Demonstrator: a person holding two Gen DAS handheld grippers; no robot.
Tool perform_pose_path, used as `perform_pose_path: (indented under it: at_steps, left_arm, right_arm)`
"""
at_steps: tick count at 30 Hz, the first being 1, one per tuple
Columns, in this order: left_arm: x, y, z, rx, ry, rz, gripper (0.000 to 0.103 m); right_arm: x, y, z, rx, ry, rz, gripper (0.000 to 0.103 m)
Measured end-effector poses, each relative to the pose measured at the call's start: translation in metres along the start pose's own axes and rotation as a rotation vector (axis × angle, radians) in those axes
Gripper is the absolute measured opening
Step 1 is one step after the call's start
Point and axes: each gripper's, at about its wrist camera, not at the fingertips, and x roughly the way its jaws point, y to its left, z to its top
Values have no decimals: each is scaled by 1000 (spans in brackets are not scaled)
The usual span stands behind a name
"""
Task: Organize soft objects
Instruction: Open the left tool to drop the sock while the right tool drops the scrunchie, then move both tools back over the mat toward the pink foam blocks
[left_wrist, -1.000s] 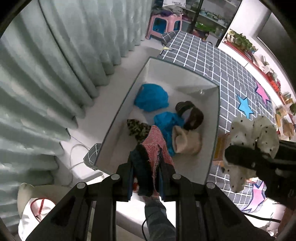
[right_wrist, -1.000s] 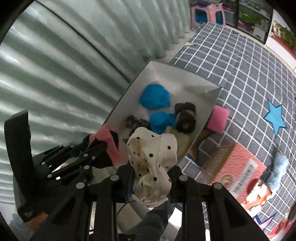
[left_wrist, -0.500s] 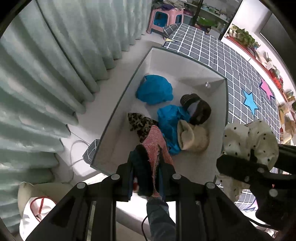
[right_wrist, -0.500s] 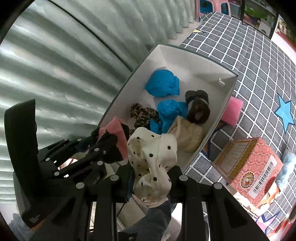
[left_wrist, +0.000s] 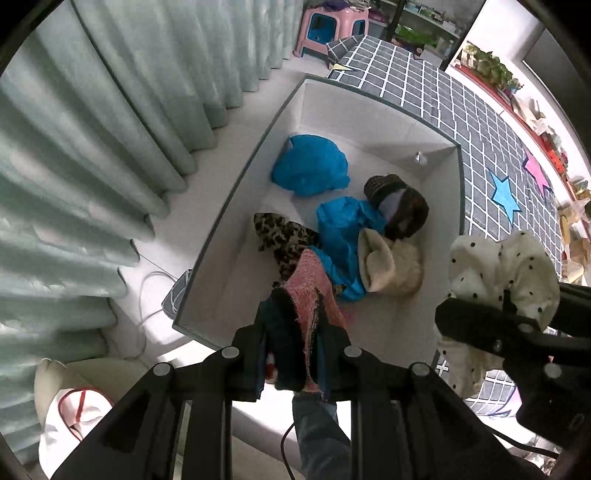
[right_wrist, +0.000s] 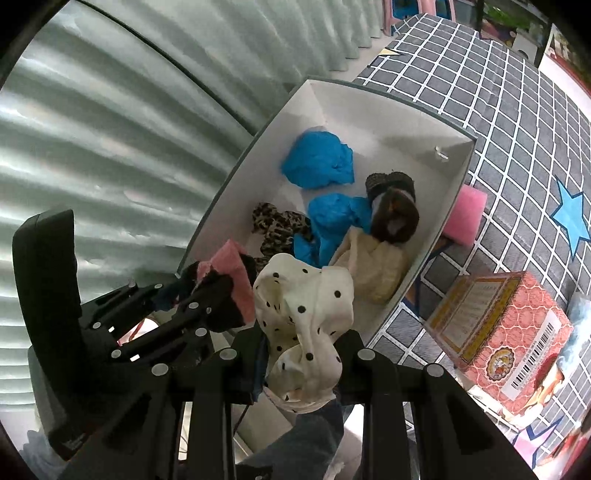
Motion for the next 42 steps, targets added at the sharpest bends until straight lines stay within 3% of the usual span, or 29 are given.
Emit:
perform_pose_path:
  at_steps: [19, 22, 24, 26, 27, 30, 32, 33, 35, 42]
  left_arm:
    - [9, -3, 3, 2, 16, 15, 25]
    - [8, -2, 3, -2, 7, 15, 39]
    - [7, -2, 4, -4, -3, 13, 62]
    - [4, -1, 4, -6, -22, 22, 76]
    - [3, -2, 5, -4, -27, 21, 80]
    - [1, -2, 7, 1, -33, 16, 83]
    - [0, -2, 8, -3, -36, -4, 88]
    - [0, -2, 9, -9, -36, -8, 97]
    - [-2, -2, 10, -22, -38, -25, 103]
    - [-15, -11, 23, -55, -73, -88, 103]
  right_arm:
    - [10, -7, 5, 22, 14, 42, 29]
    - [10, -8, 7, 22, 11, 48, 29]
    - [10, -8, 8, 19, 11, 55, 30]
    - [8, -8, 8, 14, 7, 60, 48]
    - [5, -9, 8, 13, -4, 64, 63]
    - [-1, -9, 10, 11, -25, 63, 66]
    - [-6, -10, 12, 13, -39, 50, 83]
    - [-10, -12, 13, 16, -51, 40, 90]
    - [-21, -15, 14, 23, -71, 39, 91]
    - [-75, -55, 27, 104, -164, 25, 91]
